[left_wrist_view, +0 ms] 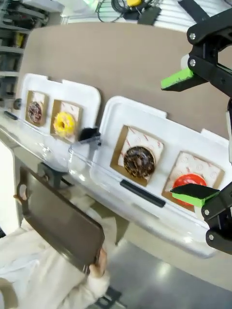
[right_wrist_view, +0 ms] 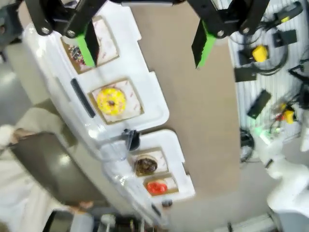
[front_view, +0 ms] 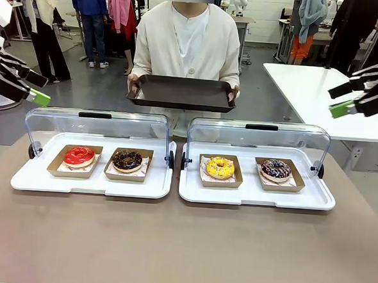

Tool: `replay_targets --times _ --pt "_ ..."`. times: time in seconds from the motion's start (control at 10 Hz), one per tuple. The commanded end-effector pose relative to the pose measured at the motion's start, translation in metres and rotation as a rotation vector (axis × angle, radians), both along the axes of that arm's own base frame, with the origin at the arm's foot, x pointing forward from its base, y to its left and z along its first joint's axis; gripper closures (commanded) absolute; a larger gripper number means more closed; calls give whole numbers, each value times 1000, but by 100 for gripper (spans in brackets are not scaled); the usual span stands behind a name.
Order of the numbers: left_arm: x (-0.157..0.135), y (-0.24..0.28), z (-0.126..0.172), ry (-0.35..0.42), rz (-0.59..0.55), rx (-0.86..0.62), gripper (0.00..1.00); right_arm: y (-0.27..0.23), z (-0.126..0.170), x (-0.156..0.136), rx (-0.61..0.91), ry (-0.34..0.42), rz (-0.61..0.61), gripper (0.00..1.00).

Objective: Provide the desired donut to the person.
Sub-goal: Pick up and lift the Paper togo box containing the Donut pointed at by the person.

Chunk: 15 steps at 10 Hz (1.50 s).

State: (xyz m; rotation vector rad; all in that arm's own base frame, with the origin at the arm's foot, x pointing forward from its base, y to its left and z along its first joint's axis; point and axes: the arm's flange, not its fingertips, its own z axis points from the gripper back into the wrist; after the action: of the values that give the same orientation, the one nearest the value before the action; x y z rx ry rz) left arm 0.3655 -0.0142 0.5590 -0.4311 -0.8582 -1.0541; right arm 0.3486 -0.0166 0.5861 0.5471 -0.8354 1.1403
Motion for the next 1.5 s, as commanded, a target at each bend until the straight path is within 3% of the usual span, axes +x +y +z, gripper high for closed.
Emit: replay_targets --times 0.0,0.2,0.4,0.9,1.2,1.4 --pt "15 22 4 140 26 -88 0 -27 -10 6 39 69 -12 0" --pt "14 43 18 293 95 -105 0 -57 -17 -3 55 51 -7 0" --pt "7 62 34 349 141 -98 0 -84 -24 -13 85 40 -16 0" --pt "-11 90 40 273 143 -72 0 -123 -25 -33 149 28 -23 0" --pt "-22 105 27 132 85 -33 0 -128 -24 -38 158 43 -4 0" --pt "-18 102 18 114 41 -11 0 -128 -24 -38 162 46 5 0"
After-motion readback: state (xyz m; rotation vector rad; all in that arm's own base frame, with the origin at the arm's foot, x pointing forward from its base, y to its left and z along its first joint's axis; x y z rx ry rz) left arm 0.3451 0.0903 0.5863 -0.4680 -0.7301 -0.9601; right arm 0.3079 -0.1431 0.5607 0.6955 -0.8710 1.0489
